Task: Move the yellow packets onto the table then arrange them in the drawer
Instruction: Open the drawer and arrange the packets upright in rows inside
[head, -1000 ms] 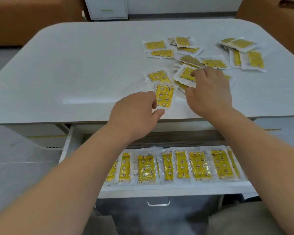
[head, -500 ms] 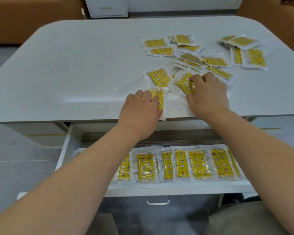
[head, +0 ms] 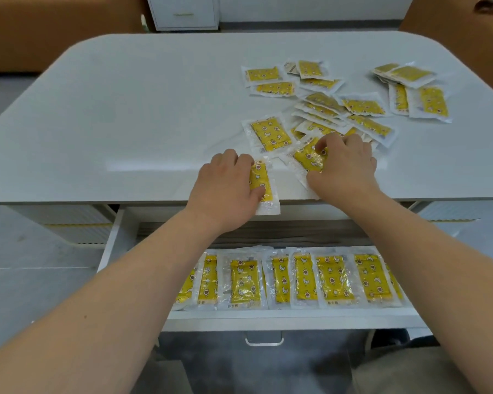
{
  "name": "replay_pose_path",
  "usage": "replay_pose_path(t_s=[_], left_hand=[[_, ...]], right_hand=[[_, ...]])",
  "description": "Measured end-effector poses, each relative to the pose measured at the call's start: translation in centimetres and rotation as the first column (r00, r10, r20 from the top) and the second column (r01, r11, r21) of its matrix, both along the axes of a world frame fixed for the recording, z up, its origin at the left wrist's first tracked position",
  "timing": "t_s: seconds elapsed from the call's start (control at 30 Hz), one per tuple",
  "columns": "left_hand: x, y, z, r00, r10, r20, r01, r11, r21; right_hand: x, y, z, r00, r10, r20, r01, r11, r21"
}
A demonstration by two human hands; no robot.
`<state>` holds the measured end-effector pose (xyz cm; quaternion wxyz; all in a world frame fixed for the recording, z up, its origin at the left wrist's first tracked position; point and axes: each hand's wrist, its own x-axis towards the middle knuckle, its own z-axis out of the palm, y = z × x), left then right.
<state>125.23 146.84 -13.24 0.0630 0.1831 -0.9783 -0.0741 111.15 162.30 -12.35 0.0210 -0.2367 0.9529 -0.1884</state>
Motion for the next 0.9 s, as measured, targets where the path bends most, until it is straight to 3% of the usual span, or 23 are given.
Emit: replay_pose_path(t_s=[0.27,0.67,0.9], left_hand=[[0.1,-0.3,-0.3,0.996,-0.022,0.089,0.012,0.994,0.11],[0.1,-0.3,0.7,0.992,0.122,0.021,-0.124,0.976,0.181],[0.3,-1.2,2.6,0.99,0.134,0.047,-0.141,0.875,0.463]], right_hand=[[1.2,0.2,1.0,0.992,0.034,0.124,-0.011,0.983,-0.182],[1.7,0.5,1.1,0.969,0.09,0.23,-0.005,0.939,-0.344],[1.8,0.7,2.0,0.9,0.121,0.419,0.032,0.94,-0.339]])
